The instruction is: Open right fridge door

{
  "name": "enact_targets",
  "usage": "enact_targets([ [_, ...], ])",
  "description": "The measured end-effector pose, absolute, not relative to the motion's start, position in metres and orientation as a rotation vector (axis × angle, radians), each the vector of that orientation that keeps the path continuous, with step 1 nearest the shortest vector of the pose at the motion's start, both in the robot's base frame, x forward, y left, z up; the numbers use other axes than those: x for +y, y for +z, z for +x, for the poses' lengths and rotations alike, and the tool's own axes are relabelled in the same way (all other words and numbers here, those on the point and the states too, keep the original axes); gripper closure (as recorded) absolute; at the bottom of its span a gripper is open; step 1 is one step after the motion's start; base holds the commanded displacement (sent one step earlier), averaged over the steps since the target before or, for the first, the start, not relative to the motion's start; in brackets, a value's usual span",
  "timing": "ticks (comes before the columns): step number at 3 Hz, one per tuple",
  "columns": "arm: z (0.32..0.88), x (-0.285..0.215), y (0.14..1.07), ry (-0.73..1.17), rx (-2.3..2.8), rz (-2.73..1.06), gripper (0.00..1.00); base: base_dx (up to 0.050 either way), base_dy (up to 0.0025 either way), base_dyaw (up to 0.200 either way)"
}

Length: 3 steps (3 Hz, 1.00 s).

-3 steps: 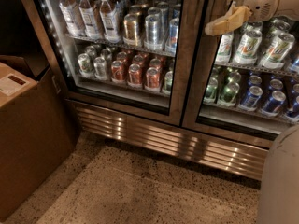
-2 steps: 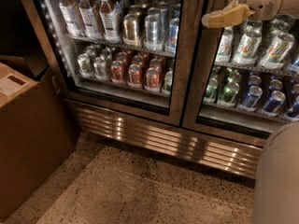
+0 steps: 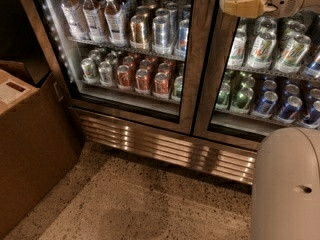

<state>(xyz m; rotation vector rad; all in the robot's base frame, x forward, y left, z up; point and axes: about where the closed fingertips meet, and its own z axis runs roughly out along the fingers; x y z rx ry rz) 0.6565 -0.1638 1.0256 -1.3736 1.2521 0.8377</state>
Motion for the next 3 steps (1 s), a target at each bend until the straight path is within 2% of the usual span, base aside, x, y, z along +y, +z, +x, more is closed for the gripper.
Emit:
enact_targets([
  [1,0.662,-0.1644,1.0192,0.837,1.252,-1.372,1.0,0.0,0.0,0.0],
  [3,0.6647,-0.1608,1.0196,0.835,1.253,-1.37,1.0,-0.049,0.00013,-0.001],
])
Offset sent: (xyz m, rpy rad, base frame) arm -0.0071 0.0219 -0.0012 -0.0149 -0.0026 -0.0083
